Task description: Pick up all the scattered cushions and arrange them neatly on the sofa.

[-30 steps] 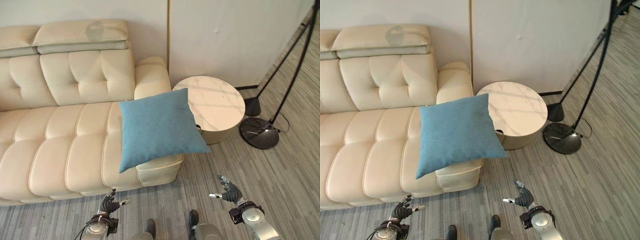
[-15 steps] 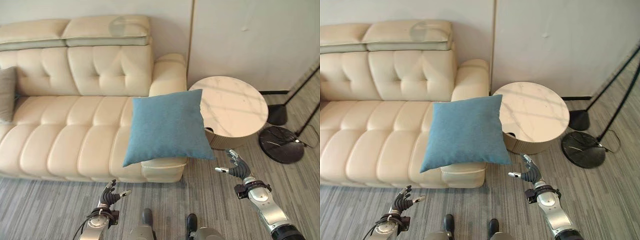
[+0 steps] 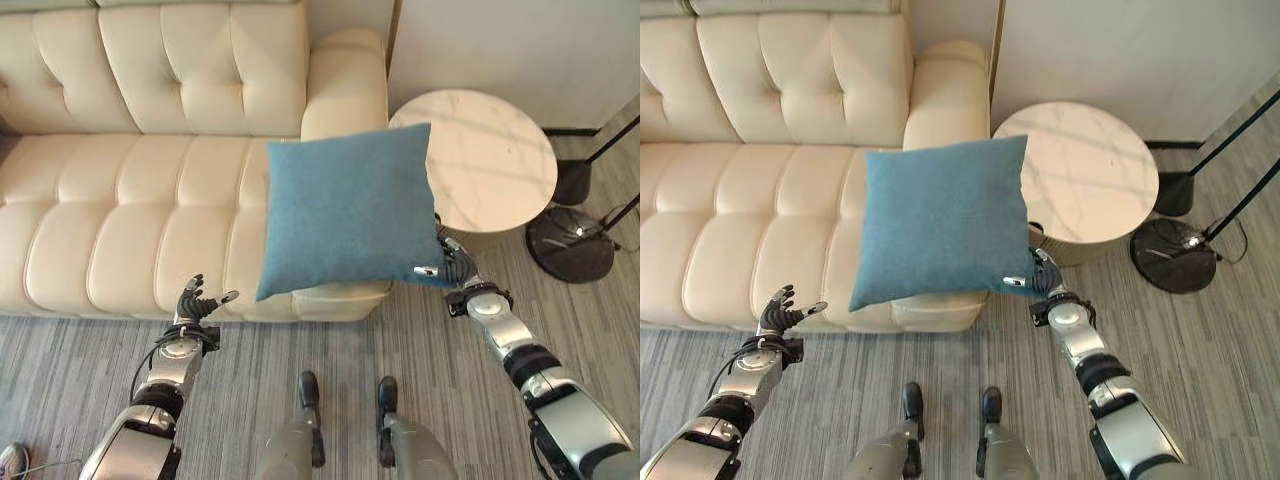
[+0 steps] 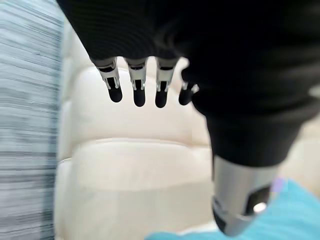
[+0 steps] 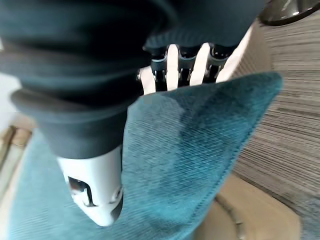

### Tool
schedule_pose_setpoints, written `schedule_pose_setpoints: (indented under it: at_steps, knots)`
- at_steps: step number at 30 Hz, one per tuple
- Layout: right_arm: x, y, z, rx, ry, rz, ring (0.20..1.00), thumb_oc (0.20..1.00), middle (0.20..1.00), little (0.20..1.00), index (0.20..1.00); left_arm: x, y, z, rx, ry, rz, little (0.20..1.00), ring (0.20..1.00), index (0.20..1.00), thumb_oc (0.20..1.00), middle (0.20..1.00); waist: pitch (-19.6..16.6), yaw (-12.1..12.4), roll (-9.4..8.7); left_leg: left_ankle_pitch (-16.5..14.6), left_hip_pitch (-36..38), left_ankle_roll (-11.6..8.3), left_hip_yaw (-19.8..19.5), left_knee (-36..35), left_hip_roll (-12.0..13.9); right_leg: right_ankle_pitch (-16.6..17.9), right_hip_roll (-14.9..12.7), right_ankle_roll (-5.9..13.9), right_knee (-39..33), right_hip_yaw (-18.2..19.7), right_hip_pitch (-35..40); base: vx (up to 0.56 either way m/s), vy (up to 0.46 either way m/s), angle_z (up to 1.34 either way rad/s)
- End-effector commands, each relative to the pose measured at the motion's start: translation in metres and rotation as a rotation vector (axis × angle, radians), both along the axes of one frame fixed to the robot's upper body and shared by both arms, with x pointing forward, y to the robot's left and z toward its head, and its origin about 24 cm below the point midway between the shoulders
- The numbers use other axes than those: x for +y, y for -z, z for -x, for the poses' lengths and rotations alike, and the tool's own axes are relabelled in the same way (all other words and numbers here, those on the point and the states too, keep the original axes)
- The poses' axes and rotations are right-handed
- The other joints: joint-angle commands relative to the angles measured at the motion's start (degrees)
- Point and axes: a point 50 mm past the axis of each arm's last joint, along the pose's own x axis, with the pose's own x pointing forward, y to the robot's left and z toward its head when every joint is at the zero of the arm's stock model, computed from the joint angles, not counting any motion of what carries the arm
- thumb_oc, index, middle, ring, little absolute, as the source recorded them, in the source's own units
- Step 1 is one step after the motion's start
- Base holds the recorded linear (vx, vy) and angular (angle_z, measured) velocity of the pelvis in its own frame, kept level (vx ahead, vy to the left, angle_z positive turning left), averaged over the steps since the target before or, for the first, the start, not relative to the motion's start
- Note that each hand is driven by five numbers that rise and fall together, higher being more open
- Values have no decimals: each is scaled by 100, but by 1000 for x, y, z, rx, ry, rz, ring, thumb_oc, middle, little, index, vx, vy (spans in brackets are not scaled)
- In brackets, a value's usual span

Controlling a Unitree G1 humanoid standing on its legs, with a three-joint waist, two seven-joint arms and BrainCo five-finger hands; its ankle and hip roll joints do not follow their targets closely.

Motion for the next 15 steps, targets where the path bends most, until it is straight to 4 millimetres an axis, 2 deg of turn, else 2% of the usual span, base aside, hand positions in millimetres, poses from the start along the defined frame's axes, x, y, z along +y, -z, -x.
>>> schedule_pose_setpoints:
  at_steps: [1, 2, 3, 4, 5, 7, 8, 9, 11, 12, 13, 14, 15]
  knots:
    - [23, -19, -14, -58, -48, -9, 1000, 1000, 1000, 1000, 1000, 4, -37, -29, -123, -11, -29, 1000, 1000, 1000, 1000, 1000, 117, 35, -331, -695, 207, -299, -130, 311, 62, 148, -192, 345, -232, 389, -264, -109, -17, -14]
    - [54, -34, -25, -94, -139, 11, 1000, 1000, 1000, 1000, 1000, -11, -64, -55, -179, 48, -55, 1000, 1000, 1000, 1000, 1000, 286, 2, -331, -532, 73, -338, -145, 191, 104, 200, -164, 359, -247, 423, -438, -82, -16, -15]
    - [69, -44, -29, -124, -179, 9, 1000, 1000, 1000, 1000, 1000, -19, -77, -67, -213, 74, -64, 1000, 1000, 1000, 1000, 1000, 327, -28, -334, -478, 47, -354, -144, 124, 120, 212, -148, 366, -247, 428, -493, -113, -24, -15]
    - [93, -63, -34, -179, -239, -16, 1000, 1000, 1000, 1000, 1000, -35, -111, -90, -309, 103, -55, 1000, 1000, 1000, 1000, 1000, 408, -70, -335, -381, 21, -396, -143, 13, 149, 240, -126, 387, -253, 420, -568, -62, -21, -9]
    - [105, -75, -36, -215, -268, -32, 1000, 1000, 1000, 1000, 1000, -42, -129, -98, -365, 108, -43, 1000, 1000, 1000, 1000, 1000, 450, -91, -341, -339, 22, -421, -145, -59, 170, 253, -116, 399, -258, 424, -598, -71, -30, -7]
    - [142, -115, -35, -361, -390, -51, 1000, 1000, 1000, 1000, 1000, -56, -173, -112, -533, 134, -14, 1000, 1000, 1000, 1000, 1000, 525, -128, -331, -225, 40, -483, -137, -236, 188, 322, -104, 438, -332, 432, -626, -44, -36, -10]
    - [153, -123, -30, -402, -444, -39, 1000, 1000, 1000, 1000, 1000, -67, -183, -112, -591, 178, -10, 1000, 1000, 1000, 1000, 1000, 527, -127, -308, -227, 64, -494, -126, -252, 185, 333, -114, 440, -357, 429, -615, -11, -23, -11]
    - [153, -123, -30, -402, -444, -39, 1000, 1000, 1000, 1000, 1000, -67, -183, -112, -590, 178, -10, 1000, 1000, 1000, 1000, 1000, 522, -127, -306, -227, 61, -494, -126, -252, 185, 334, -113, 440, -359, 428, -617, -1, -15, -5]
    - [157, -122, -26, -407, -481, -22, 1000, 1000, 1000, 1000, 1000, -80, -186, -114, -593, 237, -34, 1000, 1000, 1000, 1000, 1000, 507, -163, -271, -244, 110, -496, -109, -256, 173, 342, -134, 444, -378, 437, -589, 1, -2, -2]
    - [157, -122, -27, -407, -481, -22, 1000, 1000, 1000, 1000, 1000, -80, -186, -115, -593, 238, -34, 796, 796, 796, 796, 796, 511, -160, -271, -244, 114, -497, -108, -257, 173, 342, -133, 444, -379, 438, -586, 0, 0, 0]
    - [159, -117, -24, -391, -491, -32, 558, 558, 558, 558, 558, -88, -179, -115, -561, 276, -56, 200, 200, 200, 200, 200, 496, -178, -256, -257, 151, -498, -92, -265, 174, 349, -146, 446, -388, 449, -561, 7, 6, 4]
    - [159, -116, -23, -389, -493, -45, 200, 200, 200, 200, 200, -93, -174, -115, -551, 288, -48, 200, 200, 200, 200, 200, 493, -187, -253, -259, 171, -501, -82, -274, 175, 354, -146, 445, -398, 454, -550, 8, 6, 4]
    - [160, -114, -21, -385, -500, -80, 200, 200, 200, 200, 200, -104, -166, -114, -544, 310, -17, 200, 200, 200, 200, 200, 492, -206, -260, -275, 201, -501, -59, -289, 177, 367, -143, 441, -406, 474, -546, 0, 0, 0]
